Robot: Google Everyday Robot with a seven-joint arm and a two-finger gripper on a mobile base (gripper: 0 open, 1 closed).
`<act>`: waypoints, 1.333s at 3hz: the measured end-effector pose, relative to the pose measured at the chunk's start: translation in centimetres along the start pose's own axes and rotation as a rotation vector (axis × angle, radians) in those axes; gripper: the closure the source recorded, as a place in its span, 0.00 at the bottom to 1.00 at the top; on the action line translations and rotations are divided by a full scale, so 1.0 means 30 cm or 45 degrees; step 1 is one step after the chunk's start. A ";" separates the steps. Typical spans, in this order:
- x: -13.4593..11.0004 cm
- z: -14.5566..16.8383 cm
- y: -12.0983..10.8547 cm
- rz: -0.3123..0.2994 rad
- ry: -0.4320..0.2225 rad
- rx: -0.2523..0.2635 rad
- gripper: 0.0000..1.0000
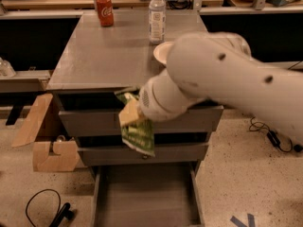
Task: Place green jalapeno chip bag into bottom drawer
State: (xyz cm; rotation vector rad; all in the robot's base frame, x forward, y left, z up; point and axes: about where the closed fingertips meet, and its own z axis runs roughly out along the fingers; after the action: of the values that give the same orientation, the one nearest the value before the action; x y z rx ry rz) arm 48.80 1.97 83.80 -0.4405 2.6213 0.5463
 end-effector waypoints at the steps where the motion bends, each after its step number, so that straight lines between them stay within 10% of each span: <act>1: 0.290 0.192 -0.042 0.201 0.024 -0.135 1.00; 4: 0.336 0.287 -0.128 0.288 0.018 -0.142 1.00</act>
Offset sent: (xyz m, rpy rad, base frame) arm -0.0375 -0.0019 -0.0624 0.1094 0.0795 -0.0542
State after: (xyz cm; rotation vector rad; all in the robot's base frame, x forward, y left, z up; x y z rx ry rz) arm 44.54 0.23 70.79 -0.1817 2.6800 0.7672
